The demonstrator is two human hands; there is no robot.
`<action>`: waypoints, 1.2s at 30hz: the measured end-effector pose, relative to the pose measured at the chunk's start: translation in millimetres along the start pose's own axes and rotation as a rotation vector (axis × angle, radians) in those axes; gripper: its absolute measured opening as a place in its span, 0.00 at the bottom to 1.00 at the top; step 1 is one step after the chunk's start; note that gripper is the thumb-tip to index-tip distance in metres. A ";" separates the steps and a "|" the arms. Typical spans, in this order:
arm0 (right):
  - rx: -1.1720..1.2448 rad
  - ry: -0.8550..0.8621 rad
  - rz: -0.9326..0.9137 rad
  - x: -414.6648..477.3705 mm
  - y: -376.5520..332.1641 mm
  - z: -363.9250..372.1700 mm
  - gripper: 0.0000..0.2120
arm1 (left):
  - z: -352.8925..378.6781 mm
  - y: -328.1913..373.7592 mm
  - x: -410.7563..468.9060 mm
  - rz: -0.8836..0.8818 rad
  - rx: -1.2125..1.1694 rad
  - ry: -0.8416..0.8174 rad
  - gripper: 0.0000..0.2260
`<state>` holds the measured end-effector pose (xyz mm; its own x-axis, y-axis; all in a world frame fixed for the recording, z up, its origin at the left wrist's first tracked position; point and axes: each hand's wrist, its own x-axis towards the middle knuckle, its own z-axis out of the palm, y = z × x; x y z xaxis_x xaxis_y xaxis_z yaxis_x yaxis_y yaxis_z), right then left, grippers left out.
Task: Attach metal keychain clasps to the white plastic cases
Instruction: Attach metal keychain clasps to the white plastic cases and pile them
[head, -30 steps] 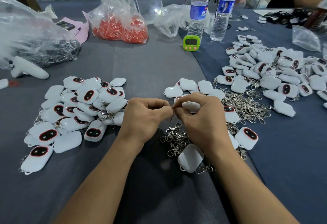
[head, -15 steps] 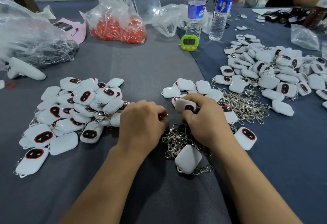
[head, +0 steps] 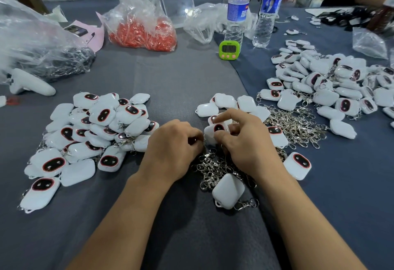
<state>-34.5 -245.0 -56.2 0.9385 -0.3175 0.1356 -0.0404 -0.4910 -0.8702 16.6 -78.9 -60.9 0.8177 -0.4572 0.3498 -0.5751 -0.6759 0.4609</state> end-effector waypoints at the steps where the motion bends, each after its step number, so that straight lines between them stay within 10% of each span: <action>1: -0.015 -0.005 -0.010 0.1 -0.2 -0.2 0.09 | 0.2 0.1 -0.2 0.005 0.003 0.001 0.03; 14: 0.047 -0.056 0.051 -1.3 -2.6 1.0 0.09 | 0.9 3.2 -2.5 0.083 0.105 0.138 0.02; 25: 0.662 -0.088 0.338 0.7 -11.7 -9.5 0.09 | -4.4 1.4 2.9 -0.123 -0.509 0.094 0.10; 36: 0.633 -0.072 0.309 -1.7 -15.1 -6.4 0.10 | -8.5 1.7 2.7 -0.231 -0.561 -0.074 0.07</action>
<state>-37.7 -242.3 -40.2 0.9373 -0.3015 -0.1748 -0.1221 0.1858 -0.9750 17.6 -76.4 -52.2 0.9110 -0.3875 0.1415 -0.2920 -0.3636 0.8846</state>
